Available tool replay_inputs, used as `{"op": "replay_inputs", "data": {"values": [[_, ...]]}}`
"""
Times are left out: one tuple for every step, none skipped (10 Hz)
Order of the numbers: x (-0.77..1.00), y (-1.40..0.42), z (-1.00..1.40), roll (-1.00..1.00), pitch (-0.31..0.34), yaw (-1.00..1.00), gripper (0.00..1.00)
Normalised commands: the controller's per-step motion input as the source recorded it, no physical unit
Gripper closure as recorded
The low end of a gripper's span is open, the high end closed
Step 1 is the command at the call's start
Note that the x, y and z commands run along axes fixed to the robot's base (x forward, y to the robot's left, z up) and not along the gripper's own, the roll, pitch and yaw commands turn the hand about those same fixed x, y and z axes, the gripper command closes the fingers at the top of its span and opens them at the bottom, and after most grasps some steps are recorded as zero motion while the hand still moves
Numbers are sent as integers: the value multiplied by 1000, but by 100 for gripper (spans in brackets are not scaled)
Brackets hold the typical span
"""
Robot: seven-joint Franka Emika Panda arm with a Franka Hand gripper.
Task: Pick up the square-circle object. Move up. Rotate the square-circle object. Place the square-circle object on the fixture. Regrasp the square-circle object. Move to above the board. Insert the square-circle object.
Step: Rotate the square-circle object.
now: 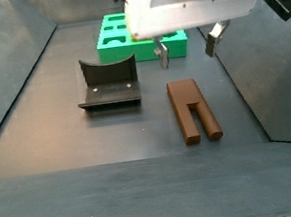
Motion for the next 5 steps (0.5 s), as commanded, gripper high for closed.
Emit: {"op": "replay_inputs", "data": {"values": [[32,-3,-128,-1,0,1000,0],[24,0,-76,-2,0,1000,0],[22,0,-60,-2,0,1000,0],[22,1,-58,-2,0,1000,0],[24,0,-52,-3,0,1000,0]]}}
